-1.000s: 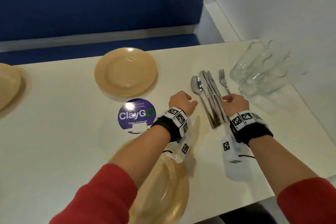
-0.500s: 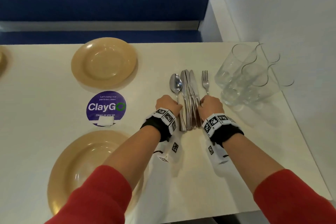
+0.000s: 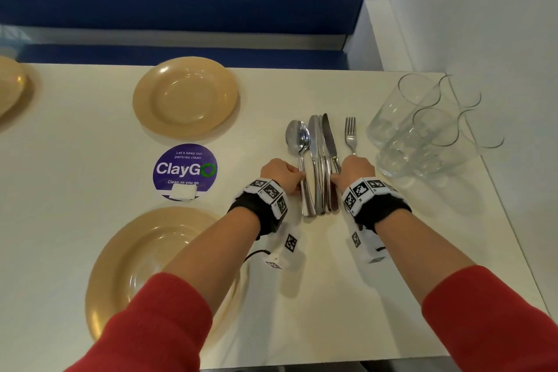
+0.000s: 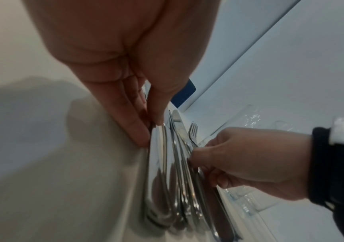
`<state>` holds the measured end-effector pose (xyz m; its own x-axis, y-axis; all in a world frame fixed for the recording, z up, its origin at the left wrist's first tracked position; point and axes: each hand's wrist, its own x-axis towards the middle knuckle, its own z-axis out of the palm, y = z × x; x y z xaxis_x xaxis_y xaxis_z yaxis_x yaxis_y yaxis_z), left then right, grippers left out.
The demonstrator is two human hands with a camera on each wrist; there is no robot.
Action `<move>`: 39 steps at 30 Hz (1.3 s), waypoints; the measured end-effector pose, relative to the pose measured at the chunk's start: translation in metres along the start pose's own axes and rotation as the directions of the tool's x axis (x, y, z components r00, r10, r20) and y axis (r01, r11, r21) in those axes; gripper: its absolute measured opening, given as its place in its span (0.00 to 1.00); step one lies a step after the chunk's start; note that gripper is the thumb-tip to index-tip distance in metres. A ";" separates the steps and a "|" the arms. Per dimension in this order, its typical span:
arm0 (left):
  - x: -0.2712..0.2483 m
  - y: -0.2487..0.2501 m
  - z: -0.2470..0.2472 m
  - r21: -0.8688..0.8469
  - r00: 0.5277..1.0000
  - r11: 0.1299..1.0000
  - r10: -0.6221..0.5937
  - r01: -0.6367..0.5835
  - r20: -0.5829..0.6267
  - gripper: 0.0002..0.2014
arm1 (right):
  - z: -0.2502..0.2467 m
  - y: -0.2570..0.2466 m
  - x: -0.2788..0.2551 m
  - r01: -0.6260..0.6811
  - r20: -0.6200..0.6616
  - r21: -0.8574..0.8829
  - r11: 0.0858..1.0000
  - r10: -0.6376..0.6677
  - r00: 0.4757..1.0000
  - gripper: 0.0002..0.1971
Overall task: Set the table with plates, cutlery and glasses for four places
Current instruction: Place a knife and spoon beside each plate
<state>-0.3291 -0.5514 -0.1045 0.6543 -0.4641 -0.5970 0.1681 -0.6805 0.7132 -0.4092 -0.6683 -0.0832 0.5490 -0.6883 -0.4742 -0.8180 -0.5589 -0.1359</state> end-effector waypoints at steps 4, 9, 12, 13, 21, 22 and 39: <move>-0.008 0.000 -0.012 -0.123 0.999 0.992 0.022 -0.018 0.032 0.10 | -0.002 0.004 -0.010 -0.006 -0.055 0.119 0.993 0.013 0.998 0.09; -0.026 -0.006 -0.042 -0.225 0.998 0.972 0.057 -0.062 -0.028 0.08 | 0.004 -0.002 -0.047 0.089 -0.131 0.269 0.959 -0.055 0.990 0.12; -0.041 -0.014 -0.059 -0.274 0.993 0.956 0.082 -0.103 -0.088 0.09 | 0.020 -0.018 -0.079 0.118 0.004 0.334 0.935 -0.127 0.992 0.15; -0.047 -0.018 -0.063 -0.289 0.992 0.951 0.087 -0.111 -0.096 0.09 | 0.029 -0.024 -0.089 0.122 0.061 0.326 0.937 -0.150 0.987 0.15; -0.095 -0.060 -0.074 -0.269 0.988 0.951 0.146 -0.155 -0.054 0.09 | 0.099 -0.049 -0.144 0.097 0.155 0.290 0.952 -0.147 0.977 0.12; -0.100 -0.065 -0.073 -0.265 0.988 0.952 0.149 -0.154 -0.040 0.09 | 0.102 -0.050 -0.149 0.109 0.125 0.288 0.952 -0.150 0.981 0.12; -0.140 -0.091 -0.039 -0.099 0.979 0.990 0.115 -0.099 0.168 0.09 | 0.081 -0.041 -0.163 0.042 0.026 0.705 0.708 -0.085 0.996 0.10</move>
<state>-0.4075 -0.4022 -0.0714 0.5359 -0.6278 -0.5646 0.1750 -0.5716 0.8016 -0.4794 -0.4960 -0.0711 0.6116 -0.6261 -0.4837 -0.6773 -0.0984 -0.7291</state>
